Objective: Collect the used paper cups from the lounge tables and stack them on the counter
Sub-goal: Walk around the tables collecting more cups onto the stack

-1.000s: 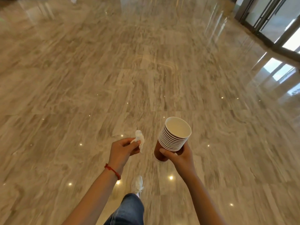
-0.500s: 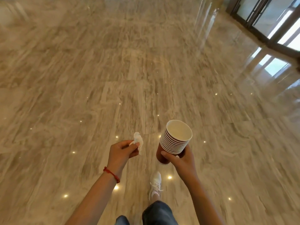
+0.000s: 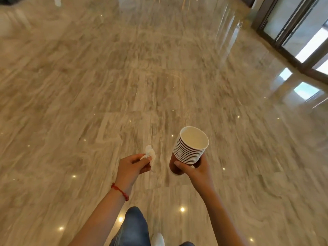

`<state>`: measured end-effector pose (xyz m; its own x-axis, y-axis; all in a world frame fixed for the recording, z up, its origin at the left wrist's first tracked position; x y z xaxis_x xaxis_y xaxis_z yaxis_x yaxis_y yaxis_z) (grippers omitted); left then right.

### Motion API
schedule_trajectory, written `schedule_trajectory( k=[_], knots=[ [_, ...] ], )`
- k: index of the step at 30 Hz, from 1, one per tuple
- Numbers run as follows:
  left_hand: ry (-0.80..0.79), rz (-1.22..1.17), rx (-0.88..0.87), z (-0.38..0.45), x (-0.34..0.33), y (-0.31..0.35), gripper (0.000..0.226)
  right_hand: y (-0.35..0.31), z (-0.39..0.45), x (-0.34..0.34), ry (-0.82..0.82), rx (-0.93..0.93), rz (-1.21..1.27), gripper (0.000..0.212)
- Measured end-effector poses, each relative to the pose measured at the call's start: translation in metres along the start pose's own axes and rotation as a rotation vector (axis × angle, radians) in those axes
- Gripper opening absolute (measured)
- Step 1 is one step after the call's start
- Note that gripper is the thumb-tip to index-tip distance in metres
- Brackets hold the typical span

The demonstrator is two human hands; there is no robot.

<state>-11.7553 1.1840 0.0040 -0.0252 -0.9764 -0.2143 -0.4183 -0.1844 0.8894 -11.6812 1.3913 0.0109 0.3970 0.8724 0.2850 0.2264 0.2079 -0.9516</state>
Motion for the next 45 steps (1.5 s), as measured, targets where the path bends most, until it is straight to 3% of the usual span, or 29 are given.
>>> schedule_trajectory(
  k=[8,17,36,45],
  knots=[
    [0.011,-0.027,-0.004,0.18,-0.032,0.054,0.009,-0.021,0.184,-0.045,-0.032,0.022,-0.005,0.06],
    [0.026,-0.009,-0.024,0.384,-0.072,0.163,0.009,-0.078,0.402,-0.095,-0.049,0.026,0.008,0.059],
    [0.06,-0.02,0.001,0.749,-0.241,0.285,0.007,-0.128,0.832,-0.081,-0.068,0.04,0.008,0.067],
    [0.052,-0.058,-0.015,0.91,-0.303,0.345,0.007,-0.146,1.006,-0.097,-0.06,0.026,-0.015,0.056]
  ],
)
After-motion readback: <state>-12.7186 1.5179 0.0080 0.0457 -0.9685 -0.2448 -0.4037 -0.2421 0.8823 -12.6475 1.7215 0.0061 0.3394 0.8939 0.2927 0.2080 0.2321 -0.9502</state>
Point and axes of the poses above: each hand's wrist, its own z-axis towards the middle knuckle, its own x-axis out of the back of the hand, y = z × x, the point moved 6 cm from there along z, towards the middle knuckle, and after that the axes turned 7 degrees about -z, right-handed, at the moved point
